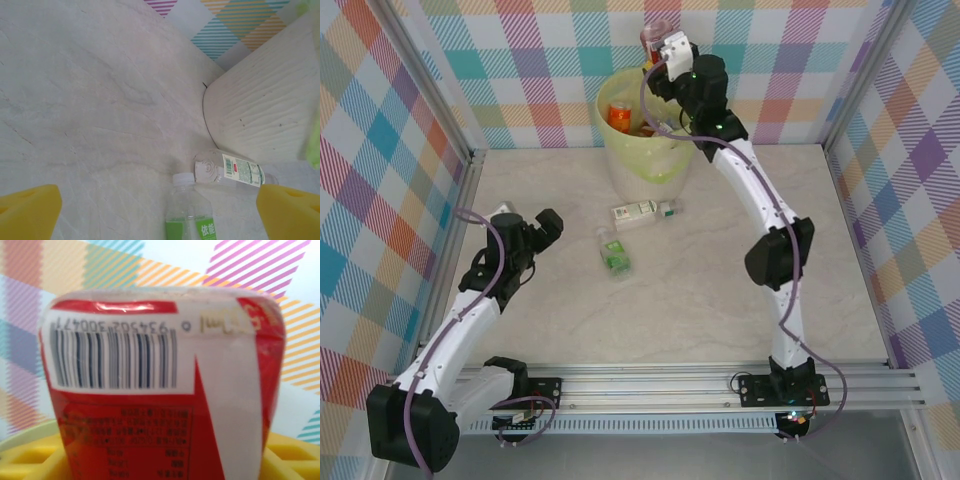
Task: Put the plastic bottles in the bin
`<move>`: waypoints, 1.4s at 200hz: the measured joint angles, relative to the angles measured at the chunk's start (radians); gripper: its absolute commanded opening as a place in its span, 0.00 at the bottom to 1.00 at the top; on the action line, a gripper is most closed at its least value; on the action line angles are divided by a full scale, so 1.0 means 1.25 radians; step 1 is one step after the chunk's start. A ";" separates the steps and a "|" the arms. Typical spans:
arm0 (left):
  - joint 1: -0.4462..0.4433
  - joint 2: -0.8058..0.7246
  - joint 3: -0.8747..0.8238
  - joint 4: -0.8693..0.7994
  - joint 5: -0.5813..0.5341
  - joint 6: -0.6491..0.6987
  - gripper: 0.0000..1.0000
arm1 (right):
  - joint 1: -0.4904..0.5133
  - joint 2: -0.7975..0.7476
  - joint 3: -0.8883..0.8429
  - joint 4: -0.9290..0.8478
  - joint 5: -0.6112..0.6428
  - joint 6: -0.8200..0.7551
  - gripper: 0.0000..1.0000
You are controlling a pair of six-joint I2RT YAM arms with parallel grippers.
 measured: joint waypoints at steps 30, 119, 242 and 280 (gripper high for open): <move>0.004 -0.011 -0.006 -0.009 0.000 -0.006 1.00 | 0.000 0.168 0.217 -0.063 0.053 -0.035 0.90; 0.010 -0.008 -0.010 -0.005 0.008 -0.018 1.00 | 0.001 -0.002 0.050 -0.214 0.014 -0.008 1.00; 0.010 0.022 -0.025 0.005 0.049 -0.039 1.00 | 0.002 -0.709 -0.952 -0.051 -0.049 0.450 1.00; 0.011 0.027 -0.026 0.014 0.064 -0.042 1.00 | 0.002 -0.785 -1.170 -0.049 -0.031 0.629 1.00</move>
